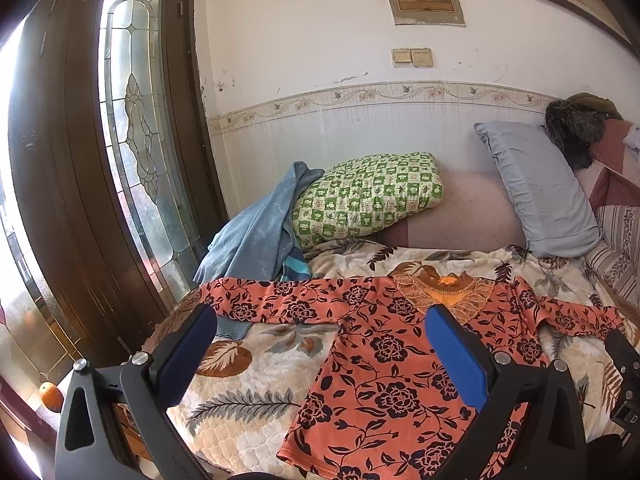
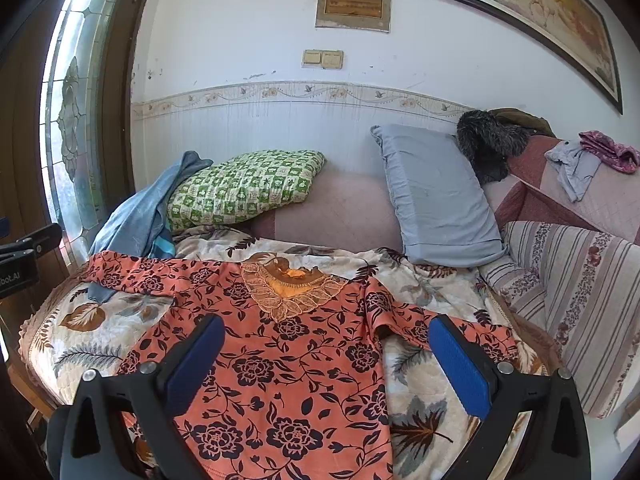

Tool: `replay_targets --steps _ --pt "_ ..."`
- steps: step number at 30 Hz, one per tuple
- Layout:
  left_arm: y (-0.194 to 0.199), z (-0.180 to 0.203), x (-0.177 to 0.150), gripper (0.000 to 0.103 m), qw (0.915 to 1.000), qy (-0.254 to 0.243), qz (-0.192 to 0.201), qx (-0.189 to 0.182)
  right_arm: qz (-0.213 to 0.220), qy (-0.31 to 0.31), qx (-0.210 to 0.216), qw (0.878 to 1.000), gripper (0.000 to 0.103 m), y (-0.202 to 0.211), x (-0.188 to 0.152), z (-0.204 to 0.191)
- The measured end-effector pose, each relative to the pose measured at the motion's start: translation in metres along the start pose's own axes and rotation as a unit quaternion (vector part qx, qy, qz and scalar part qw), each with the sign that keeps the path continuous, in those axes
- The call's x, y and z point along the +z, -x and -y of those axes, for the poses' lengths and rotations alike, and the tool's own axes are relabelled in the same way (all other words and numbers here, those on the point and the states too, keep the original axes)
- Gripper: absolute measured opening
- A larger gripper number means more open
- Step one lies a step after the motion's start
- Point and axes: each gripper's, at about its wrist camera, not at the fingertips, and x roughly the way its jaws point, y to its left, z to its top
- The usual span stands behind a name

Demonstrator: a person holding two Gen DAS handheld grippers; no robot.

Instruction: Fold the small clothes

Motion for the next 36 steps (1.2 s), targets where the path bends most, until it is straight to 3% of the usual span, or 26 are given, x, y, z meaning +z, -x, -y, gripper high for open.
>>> replay_targets --steps 36 --pt "-0.0061 0.0034 -0.0084 0.103 1.0 -0.003 -0.004 -0.004 -0.001 -0.002 -0.003 1.0 0.103 -0.0059 0.0008 0.0004"
